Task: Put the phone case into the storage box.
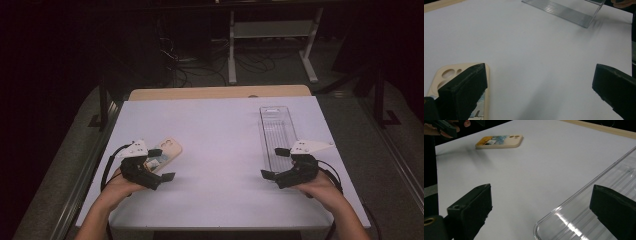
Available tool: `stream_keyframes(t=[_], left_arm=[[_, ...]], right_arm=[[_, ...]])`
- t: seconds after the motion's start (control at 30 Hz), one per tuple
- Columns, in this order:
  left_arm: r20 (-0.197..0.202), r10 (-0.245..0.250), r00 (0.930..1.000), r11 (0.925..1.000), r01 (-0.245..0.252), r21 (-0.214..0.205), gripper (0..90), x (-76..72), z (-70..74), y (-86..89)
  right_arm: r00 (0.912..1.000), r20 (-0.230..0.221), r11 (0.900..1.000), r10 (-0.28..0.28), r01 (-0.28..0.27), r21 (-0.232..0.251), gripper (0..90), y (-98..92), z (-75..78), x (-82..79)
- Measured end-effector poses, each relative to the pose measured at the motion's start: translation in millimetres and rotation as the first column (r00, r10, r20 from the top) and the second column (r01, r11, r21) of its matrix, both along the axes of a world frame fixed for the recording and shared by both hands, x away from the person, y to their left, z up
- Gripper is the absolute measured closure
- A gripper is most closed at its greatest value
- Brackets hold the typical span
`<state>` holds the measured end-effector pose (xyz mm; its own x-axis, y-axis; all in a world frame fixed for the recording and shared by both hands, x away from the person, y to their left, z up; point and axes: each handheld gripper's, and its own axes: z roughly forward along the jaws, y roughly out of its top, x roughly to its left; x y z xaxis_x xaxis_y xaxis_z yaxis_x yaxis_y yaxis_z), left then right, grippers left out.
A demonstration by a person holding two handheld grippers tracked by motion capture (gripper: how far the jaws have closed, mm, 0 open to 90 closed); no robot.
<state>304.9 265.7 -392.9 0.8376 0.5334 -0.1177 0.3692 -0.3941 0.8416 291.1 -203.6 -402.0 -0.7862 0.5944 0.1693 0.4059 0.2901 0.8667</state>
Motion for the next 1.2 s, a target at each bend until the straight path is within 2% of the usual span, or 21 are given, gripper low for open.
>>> stream_keyframes(t=[0.33, 0.6, 0.73, 0.83, 1.2], left_arm=[[0.005, 0.007, 1.0000, 0.9999, -0.007, 0.009, 0.0, 9.7, 10.0, 1.5], [0.030, 0.017, 0.9994, 0.9998, -0.017, 0.007, 0.0, 20.1, 22.0, 4.6], [0.034, 0.023, 0.9992, 0.9997, -0.023, -0.002, 0.0, 26.8, 27.9, 8.4], [0.051, 0.029, 0.9983, 0.9995, -0.030, 0.012, 0.0, 35.4, 31.7, 11.1], [0.064, 0.053, 0.9965, 0.9983, -0.054, 0.020, 0.0, 51.9, 39.8, 13.9]], right_arm=[[1.0000, 0.001, 1.0000, 0.001, -0.001, 0.002, 3.5, -0.2, -0.1, 0.2], [1.0000, -0.002, 1.0000, -0.001, 0.001, 0.005, 3.4, -0.3, -0.1, -0.1], [1.0000, -0.002, 1.0000, 0.000, 0.000, 0.010, 3.2, -0.7, -0.1, 0.1], [1.0000, 0.000, 1.0000, 0.002, -0.002, 0.010, 3.1, -0.7, -0.2, 0.3], [1.0000, -0.002, 0.9999, 0.003, -0.003, 0.014, 3.0, -1.4, -0.2, 0.6]])
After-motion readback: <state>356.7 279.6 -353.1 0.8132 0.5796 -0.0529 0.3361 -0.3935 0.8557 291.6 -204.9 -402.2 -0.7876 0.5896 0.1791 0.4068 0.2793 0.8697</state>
